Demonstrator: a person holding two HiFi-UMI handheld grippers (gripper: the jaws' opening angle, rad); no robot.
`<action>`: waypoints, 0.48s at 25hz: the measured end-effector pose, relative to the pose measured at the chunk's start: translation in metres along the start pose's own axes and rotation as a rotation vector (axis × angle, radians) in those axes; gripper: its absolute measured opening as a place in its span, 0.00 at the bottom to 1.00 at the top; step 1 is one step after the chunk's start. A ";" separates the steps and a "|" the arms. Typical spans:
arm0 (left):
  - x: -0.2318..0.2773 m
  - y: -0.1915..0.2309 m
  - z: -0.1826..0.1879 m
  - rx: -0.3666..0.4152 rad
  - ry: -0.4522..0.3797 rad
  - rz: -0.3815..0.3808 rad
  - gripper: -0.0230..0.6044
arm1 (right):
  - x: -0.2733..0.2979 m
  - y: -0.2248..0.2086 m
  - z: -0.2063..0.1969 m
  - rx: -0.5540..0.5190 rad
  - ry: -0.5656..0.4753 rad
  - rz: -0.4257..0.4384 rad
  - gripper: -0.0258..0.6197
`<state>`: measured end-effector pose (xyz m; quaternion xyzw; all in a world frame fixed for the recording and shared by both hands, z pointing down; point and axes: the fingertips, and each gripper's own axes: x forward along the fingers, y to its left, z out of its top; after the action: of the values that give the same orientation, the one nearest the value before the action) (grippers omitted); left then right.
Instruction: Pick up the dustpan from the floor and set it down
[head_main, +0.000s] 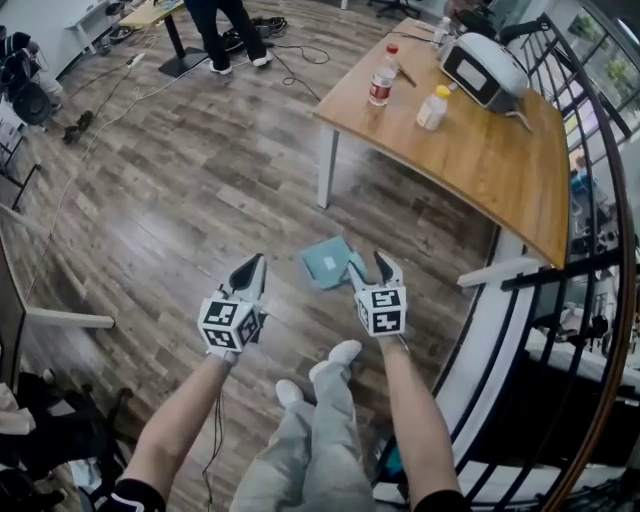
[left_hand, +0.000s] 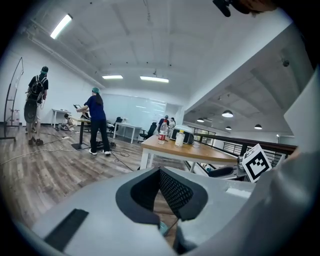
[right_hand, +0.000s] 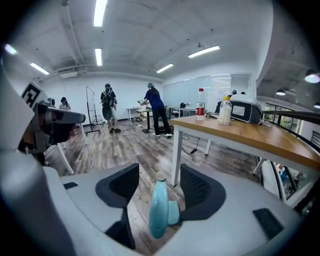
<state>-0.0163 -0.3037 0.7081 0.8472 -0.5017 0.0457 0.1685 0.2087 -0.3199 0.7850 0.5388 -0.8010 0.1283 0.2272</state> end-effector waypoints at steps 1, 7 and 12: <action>0.004 0.001 -0.004 0.002 0.005 -0.003 0.03 | 0.007 0.000 -0.005 0.001 0.017 0.002 0.41; 0.026 0.002 -0.028 0.015 0.027 -0.026 0.03 | 0.046 0.001 -0.035 -0.026 0.119 0.015 0.44; 0.035 0.009 -0.042 0.006 0.045 -0.012 0.03 | 0.066 0.001 -0.053 -0.008 0.170 0.020 0.44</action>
<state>-0.0032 -0.3231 0.7584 0.8495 -0.4925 0.0649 0.1775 0.1988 -0.3492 0.8641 0.5171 -0.7847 0.1726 0.2952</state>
